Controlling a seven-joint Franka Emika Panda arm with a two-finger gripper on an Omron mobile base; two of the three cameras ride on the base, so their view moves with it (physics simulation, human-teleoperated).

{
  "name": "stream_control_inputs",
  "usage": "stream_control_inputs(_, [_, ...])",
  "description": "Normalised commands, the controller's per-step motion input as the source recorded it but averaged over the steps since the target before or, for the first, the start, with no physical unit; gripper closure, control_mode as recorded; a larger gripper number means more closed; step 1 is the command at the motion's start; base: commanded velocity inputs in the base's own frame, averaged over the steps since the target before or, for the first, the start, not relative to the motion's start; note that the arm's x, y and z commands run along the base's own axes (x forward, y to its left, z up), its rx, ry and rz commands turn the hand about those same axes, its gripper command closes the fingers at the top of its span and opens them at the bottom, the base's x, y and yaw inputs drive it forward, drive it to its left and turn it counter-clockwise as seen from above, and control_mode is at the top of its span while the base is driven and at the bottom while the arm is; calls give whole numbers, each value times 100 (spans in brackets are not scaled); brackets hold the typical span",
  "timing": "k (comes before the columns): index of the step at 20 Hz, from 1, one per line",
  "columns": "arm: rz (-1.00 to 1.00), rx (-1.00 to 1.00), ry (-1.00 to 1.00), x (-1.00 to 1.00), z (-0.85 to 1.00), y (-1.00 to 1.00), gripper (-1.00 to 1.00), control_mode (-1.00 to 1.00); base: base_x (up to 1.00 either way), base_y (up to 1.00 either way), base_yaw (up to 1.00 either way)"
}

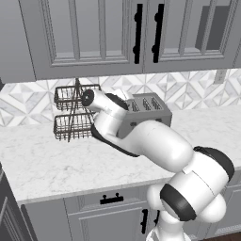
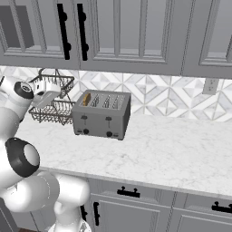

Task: Start the toaster. Once the lever pops up, take the bread to the plate on the dining counter.

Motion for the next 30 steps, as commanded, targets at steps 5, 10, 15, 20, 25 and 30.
stream_control_inputs(5, [0, 0, 0, 0, 0, 0, -100, -100, 0, 0, 0])
stream_control_inputs(10, [0, 13, -6, 0, 0, -14, -100, -100, 0, 0, 0])
stream_control_inputs(15, [0, 18, -15, 0, 0, -29, -100, -100, 0, 0, 0])
stream_control_inputs(20, [0, 20, -3, 0, 0, -28, -100, -100, 0, 0, 0])
stream_control_inputs(25, [0, 19, 0, 0, 0, -27, -100, -100, 0, 0, 0])
stream_control_inputs(30, [0, 13, 0, 5, -3, -25, -100, -100, 0, 0, 0])
